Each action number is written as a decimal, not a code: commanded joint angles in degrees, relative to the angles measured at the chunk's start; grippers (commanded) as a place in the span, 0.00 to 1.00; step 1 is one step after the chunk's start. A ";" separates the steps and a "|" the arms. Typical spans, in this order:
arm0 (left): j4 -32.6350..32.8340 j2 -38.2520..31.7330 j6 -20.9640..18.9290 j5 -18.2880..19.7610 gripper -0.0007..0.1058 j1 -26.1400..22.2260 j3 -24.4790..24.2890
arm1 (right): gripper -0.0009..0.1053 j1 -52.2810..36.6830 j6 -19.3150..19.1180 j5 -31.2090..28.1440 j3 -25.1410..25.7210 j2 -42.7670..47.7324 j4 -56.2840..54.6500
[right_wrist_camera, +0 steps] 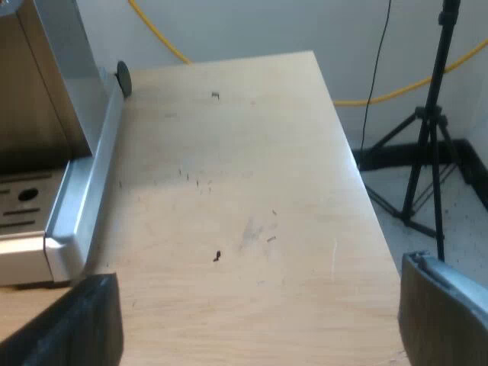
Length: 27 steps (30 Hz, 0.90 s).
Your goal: Place mug into machine
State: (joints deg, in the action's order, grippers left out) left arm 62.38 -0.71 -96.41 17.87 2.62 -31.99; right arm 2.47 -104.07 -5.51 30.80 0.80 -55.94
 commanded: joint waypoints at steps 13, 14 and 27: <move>-2.03 -7.98 0.26 -0.17 0.82 0.05 1.52 | 0.83 -0.18 1.25 0.41 -2.28 2.22 0.32; -2.03 -7.98 0.26 -0.17 0.82 0.05 1.52 | 0.83 -0.18 1.42 0.22 -2.28 2.22 0.32; -2.03 -7.98 0.26 -0.17 0.82 0.05 1.52 | 0.83 -0.18 1.42 0.24 -2.28 2.22 0.32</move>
State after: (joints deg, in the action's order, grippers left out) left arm 61.16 -0.71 -96.41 17.81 2.62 -30.23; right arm 2.47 -102.63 -5.51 28.34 0.80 -56.02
